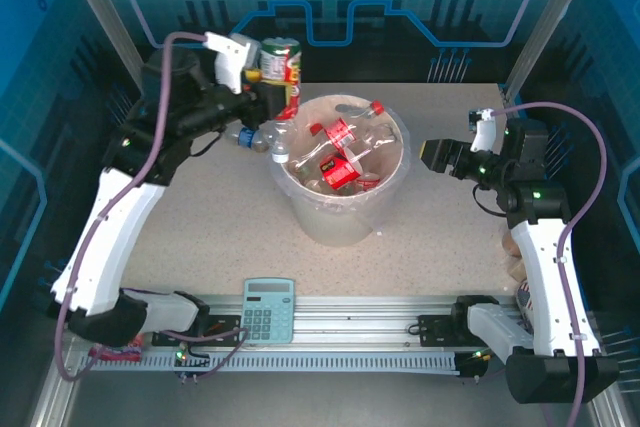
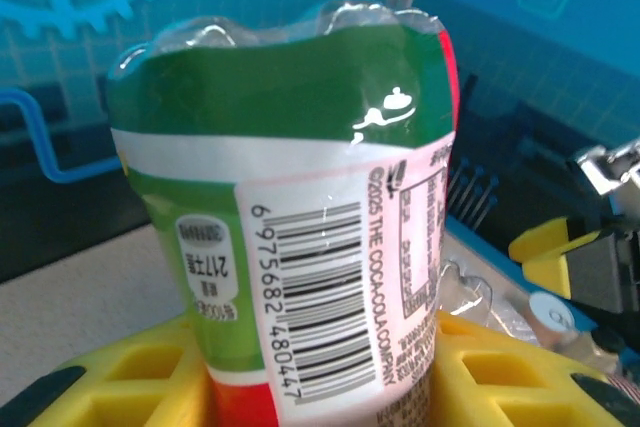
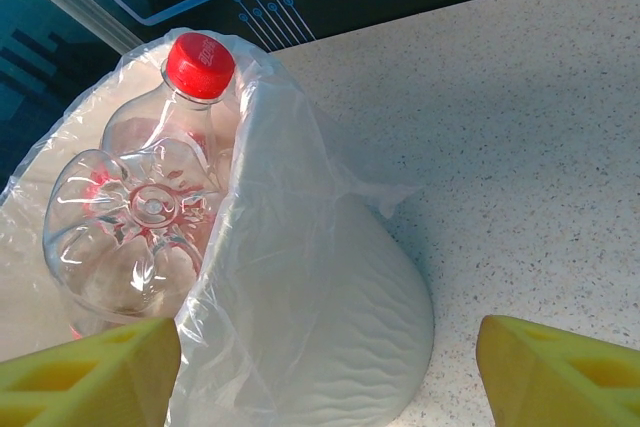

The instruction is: Put the plastic bottles in the bin

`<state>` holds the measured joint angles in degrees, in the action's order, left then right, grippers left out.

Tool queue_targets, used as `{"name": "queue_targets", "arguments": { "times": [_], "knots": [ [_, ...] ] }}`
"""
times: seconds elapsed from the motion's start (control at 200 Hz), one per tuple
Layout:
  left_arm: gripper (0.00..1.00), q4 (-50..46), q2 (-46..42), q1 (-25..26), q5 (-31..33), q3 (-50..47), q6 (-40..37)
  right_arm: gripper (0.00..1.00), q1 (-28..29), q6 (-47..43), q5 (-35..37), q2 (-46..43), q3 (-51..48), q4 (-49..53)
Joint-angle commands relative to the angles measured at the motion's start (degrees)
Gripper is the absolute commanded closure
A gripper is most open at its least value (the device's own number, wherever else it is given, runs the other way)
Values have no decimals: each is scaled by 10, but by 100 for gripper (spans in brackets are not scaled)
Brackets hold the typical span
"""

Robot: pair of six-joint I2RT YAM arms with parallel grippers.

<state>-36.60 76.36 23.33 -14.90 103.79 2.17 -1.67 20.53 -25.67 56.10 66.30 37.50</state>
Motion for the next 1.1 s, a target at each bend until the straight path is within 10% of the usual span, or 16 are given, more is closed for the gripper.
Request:
{"name": "queue_targets", "arguments": {
  "times": [0.0, 0.615, 1.096],
  "knots": [
    [100, -12, 26, 20, -21, 50, -32, 22, -5, -1, 3, -10, -5, 0],
    [100, -207, 295, 58, 156, 280, -150, 21, -7, -16, 9, 1, -13, -7],
    [100, -283, 349, 55, 75, 277, -193, 21, -8, -21, -1, 20, -11, -21]
  ]
}}
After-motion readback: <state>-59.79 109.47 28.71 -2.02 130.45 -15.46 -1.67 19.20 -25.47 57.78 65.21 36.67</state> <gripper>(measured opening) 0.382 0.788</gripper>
